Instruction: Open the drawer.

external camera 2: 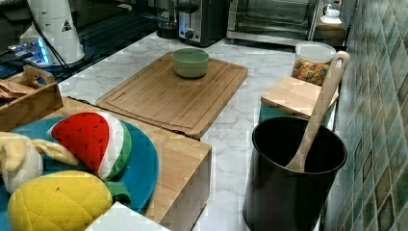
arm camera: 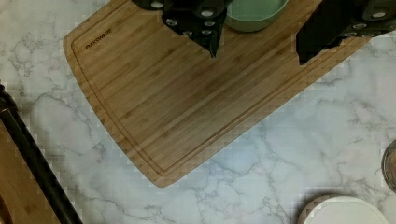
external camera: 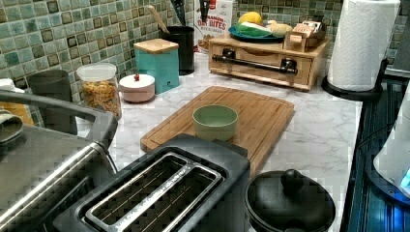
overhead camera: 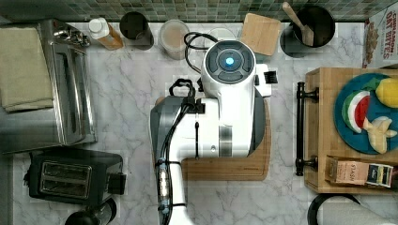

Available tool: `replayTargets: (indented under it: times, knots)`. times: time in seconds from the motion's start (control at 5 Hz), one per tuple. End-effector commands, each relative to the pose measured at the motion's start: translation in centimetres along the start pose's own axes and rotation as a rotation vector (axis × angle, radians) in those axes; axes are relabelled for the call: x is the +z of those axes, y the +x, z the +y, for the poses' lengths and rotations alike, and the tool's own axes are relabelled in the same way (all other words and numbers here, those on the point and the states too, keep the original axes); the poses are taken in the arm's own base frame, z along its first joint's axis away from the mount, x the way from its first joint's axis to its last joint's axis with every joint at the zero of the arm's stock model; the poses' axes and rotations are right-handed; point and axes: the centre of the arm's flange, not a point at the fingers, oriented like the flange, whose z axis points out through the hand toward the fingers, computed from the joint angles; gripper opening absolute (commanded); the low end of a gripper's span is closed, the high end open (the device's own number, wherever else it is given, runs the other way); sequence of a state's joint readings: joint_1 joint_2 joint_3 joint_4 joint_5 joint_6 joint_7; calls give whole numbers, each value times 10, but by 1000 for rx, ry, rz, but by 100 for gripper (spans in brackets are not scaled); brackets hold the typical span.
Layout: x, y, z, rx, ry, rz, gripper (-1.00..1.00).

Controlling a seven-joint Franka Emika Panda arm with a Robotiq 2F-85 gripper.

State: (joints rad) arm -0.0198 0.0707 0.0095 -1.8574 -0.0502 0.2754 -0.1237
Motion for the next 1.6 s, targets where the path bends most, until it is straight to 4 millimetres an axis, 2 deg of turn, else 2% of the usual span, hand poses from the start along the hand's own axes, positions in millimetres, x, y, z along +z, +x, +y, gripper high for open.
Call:
replayTargets:
  times: [0.2, 0.4, 0.6, 0.8, 1.0, 1.2, 1.4, 1.6]
  knots:
    - [4, -1, 1, -2, -9, -5, 100]
    - [18, 2, 14, -70, -31, 2, 100]
    - [39, 6, 56, -243, -66, 38, 100]
    - [68, 22, 100, -411, -89, 62, 100]
    - [84, 48, 135, -488, -104, 27, 100]
    - [100, 64, 165, -555, -124, 84, 100]
    - [113, 68, 184, -569, -137, 131, 100]
    - [124, 80, 191, -566, -139, 100, 100]
